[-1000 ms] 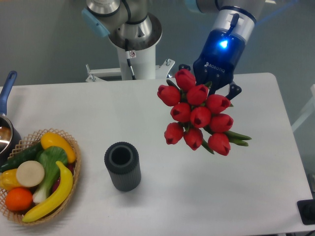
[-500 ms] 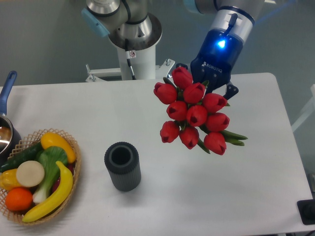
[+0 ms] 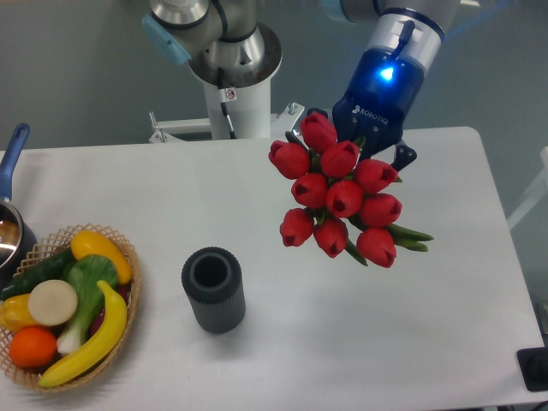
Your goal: Pick up the flowers from the table
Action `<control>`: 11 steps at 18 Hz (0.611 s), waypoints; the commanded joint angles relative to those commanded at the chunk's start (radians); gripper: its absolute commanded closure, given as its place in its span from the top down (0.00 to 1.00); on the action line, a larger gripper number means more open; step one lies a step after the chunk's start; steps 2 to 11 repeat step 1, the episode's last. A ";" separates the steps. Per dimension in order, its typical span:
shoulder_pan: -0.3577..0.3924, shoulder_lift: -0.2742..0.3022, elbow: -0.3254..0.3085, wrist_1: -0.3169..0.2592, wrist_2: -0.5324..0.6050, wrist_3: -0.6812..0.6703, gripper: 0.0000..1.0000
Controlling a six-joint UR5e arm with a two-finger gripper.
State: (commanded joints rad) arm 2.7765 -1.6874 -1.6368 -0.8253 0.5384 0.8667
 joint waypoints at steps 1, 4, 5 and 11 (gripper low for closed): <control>-0.002 0.000 0.000 0.000 0.000 0.000 0.30; -0.002 0.000 0.000 0.000 0.000 0.000 0.30; -0.002 0.000 0.000 0.000 0.000 0.000 0.30; -0.002 0.000 0.000 0.000 0.000 0.000 0.30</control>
